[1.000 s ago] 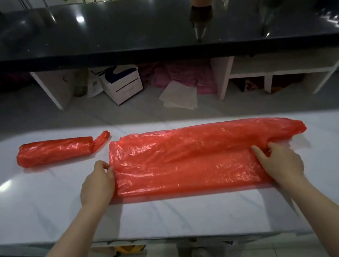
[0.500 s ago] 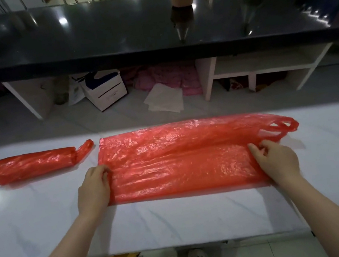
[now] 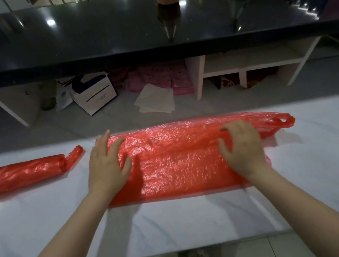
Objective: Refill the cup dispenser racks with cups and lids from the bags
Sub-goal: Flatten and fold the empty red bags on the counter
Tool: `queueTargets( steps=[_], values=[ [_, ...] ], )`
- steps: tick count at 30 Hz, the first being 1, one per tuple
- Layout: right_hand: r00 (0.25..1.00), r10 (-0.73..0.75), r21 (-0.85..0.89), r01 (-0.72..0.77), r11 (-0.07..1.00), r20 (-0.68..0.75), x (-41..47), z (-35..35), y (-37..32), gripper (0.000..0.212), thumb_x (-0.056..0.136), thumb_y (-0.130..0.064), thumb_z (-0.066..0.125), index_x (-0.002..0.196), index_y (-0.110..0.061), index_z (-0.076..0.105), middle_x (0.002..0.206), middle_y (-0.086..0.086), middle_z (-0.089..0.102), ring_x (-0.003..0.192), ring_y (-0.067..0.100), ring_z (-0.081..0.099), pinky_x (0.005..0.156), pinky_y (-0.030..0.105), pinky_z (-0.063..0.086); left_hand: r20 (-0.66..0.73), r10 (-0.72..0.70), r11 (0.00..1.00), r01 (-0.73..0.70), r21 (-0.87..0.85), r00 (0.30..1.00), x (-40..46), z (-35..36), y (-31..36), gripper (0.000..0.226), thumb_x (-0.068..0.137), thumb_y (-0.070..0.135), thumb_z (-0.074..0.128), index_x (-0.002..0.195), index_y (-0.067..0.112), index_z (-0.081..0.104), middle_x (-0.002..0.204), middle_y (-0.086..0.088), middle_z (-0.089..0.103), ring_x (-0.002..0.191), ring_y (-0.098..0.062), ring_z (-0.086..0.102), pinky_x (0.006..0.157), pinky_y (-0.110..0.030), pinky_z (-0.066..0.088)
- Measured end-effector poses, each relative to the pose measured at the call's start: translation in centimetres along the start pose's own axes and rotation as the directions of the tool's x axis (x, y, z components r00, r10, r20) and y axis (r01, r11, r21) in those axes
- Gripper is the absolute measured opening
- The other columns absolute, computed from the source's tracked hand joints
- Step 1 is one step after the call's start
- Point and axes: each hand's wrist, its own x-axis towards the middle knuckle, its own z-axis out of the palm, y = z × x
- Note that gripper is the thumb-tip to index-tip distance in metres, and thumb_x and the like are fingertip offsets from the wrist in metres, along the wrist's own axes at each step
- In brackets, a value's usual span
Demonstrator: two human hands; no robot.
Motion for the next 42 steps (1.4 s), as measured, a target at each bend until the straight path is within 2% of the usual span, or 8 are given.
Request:
queueTargets(
  steps=[4, 8, 17, 26, 32, 36, 39, 42],
  values=[
    [0.902, -0.082, -0.079, 0.127, 0.989, 0.423, 1.6, 3.9, -4.0, 0.063, 0.092, -0.051, 0.045, 0.149, -0.028, 0.028, 0.16, 0.002, 0.016, 0.148, 0.028, 0.006, 0.119, 0.053, 0.003, 0.232, -0.065, 0.978, 0.017, 0.206, 0.971, 2.9, 2.9, 0.6, 0.071, 0.089, 0.068, 0.025, 0.151, 0.039, 0.005, 0.16, -0.003, -0.008, 0.147, -0.028, -0.01, 0.116, -0.054, -0.005],
    [0.81, -0.117, -0.123, 0.227, 0.966, 0.574, 1.9, 8.4, -5.6, 0.074, 0.084, -0.075, 0.017, 0.149, -0.044, -0.002, 0.159, -0.006, -0.017, 0.139, 0.026, -0.031, 0.109, 0.061, -0.02, 0.356, -0.155, 0.963, 0.06, 0.263, 0.922, 2.4, 5.8, 0.2, 0.082, 0.076, 0.081, 0.001, 0.148, 0.044, -0.01, 0.16, 0.001, -0.014, 0.146, -0.03, -0.014, 0.113, -0.059, -0.012],
    [0.805, 0.2, -0.307, -0.023, 0.951, 0.559, 3.7, 8.0, 4.9, 0.084, 0.075, -0.084, 0.006, 0.149, -0.045, 0.002, 0.162, -0.006, -0.003, 0.148, 0.024, -0.009, 0.112, 0.058, -0.011, 0.33, -0.232, 0.947, 0.135, 0.291, 0.915, 1.8, 6.4, -1.4, 0.086, 0.074, 0.084, -0.001, 0.148, 0.043, -0.011, 0.161, 0.0, -0.009, 0.147, -0.029, -0.008, 0.114, -0.055, -0.009],
    [0.78, 0.464, -0.389, -0.307, 0.869, 0.421, 3.7, 5.9, 9.4, 0.098, 0.065, -0.096, 0.008, 0.148, -0.046, 0.004, 0.16, 0.014, -0.009, 0.143, 0.042, -0.016, 0.112, 0.053, -0.015, 0.328, -0.248, 0.944, 0.151, 0.294, 0.912, 1.8, 6.5, -1.2, 0.084, 0.075, 0.083, 0.002, 0.149, 0.043, -0.008, 0.161, 0.001, -0.009, 0.147, -0.027, -0.009, 0.115, -0.055, -0.007],
    [0.763, 0.368, -0.357, -0.192, 0.914, 0.532, 5.2, 5.3, 10.6, 0.099, 0.065, -0.096, 0.012, 0.148, -0.044, 0.001, 0.161, 0.012, -0.003, 0.144, 0.042, -0.012, 0.114, 0.056, -0.006, 0.319, -0.275, 0.937, 0.179, 0.299, 0.907, 1.7, 6.5, -1.0, 0.087, 0.073, 0.085, 0.0, 0.149, 0.043, -0.007, 0.161, 0.001, -0.009, 0.147, -0.028, -0.008, 0.115, -0.056, -0.006],
    [0.793, 0.39, -0.408, -0.197, 0.891, 0.469, 6.1, 5.0, 8.0, 0.09, 0.081, -0.078, 0.036, 0.152, -0.029, 0.011, 0.161, 0.014, 0.001, 0.145, 0.039, -0.014, 0.113, 0.064, -0.005, 0.294, -0.288, 0.937, 0.204, 0.285, 0.911, 1.6, 6.6, -0.9, 0.09, 0.071, 0.086, -0.001, 0.149, 0.043, -0.006, 0.161, 0.001, -0.008, 0.147, -0.028, -0.007, 0.115, -0.056, -0.006],
    [0.902, 0.172, -0.338, -0.03, 0.941, 0.397, 5.5, 5.6, 2.4, 0.079, 0.087, -0.063, 0.042, 0.152, -0.03, 0.01, 0.161, 0.008, -0.003, 0.146, 0.033, -0.015, 0.108, 0.063, -0.012, 0.29, -0.308, 0.933, 0.227, 0.28, 0.906, 1.6, 6.6, -0.7, 0.09, 0.071, 0.086, 0.0, 0.15, 0.042, -0.004, 0.161, 0.0, -0.007, 0.147, -0.029, -0.007, 0.114, -0.057, -0.007],
    [0.849, 0.038, -0.175, 0.064, 0.982, 0.526, 2.3, 7.2, -3.2, 0.077, 0.087, -0.068, 0.032, 0.15, -0.037, 0.002, 0.161, 0.003, -0.012, 0.145, 0.031, -0.02, 0.105, 0.058, -0.02, 0.285, -0.355, 0.92, 0.277, 0.278, 0.89, 1.4, 6.7, -0.2, 0.087, 0.076, 0.084, 0.006, 0.15, 0.041, -0.005, 0.161, -0.001, -0.009, 0.147, -0.03, -0.008, 0.113, -0.059, -0.008]
  ],
)
